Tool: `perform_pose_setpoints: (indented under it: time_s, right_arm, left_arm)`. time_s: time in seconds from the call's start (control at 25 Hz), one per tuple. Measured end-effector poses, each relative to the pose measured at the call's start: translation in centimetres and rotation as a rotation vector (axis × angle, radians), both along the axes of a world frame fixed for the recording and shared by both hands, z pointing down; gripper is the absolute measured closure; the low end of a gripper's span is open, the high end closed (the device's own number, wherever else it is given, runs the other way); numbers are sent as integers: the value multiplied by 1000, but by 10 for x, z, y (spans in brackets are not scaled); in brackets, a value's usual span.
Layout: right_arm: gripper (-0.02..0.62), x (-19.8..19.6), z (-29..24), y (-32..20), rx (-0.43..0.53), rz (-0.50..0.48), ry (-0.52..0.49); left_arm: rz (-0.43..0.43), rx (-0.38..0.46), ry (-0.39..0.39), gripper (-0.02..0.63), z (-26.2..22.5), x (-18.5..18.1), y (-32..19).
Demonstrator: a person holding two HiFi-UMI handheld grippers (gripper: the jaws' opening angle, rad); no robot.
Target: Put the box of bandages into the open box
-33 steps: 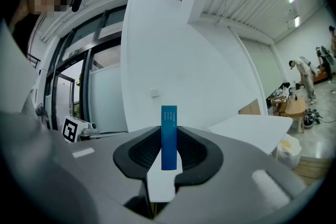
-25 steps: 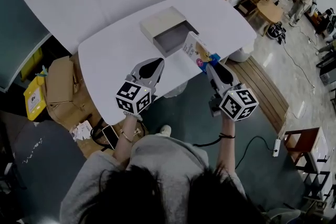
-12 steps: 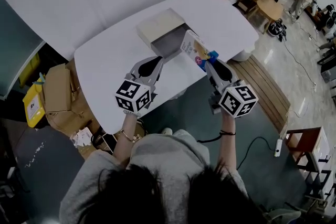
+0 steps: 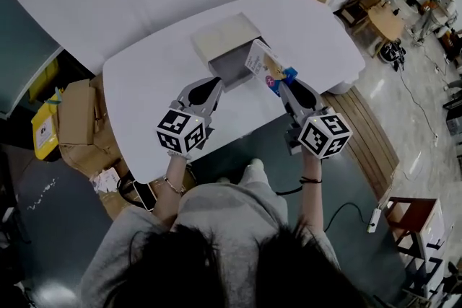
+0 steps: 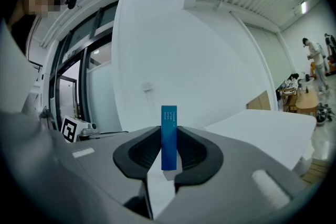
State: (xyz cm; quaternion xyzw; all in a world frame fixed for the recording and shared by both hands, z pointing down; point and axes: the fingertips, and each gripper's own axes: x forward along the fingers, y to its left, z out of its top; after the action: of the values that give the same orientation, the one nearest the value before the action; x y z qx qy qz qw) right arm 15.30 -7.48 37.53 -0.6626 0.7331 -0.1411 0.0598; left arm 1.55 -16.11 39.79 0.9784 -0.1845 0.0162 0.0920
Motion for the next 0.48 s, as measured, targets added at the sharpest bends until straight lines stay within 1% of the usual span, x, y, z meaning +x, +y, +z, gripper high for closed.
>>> perform_pose_setpoints:
  time_s: [0.16, 0.28, 0.48]
  right_arm:
    - [491, 15, 2, -18, -26, -81, 15]
    - [491, 28, 4, -32, -39, -136, 18]
    - [491, 41, 13, -52, -63, -211, 7]
  left_arm:
    - [-101, -13, -4, 614, 2, 8, -13]
    - [-147, -25, -5, 614, 5, 18, -21]
    - [-233, -30, -18, 614, 11, 24, -36]
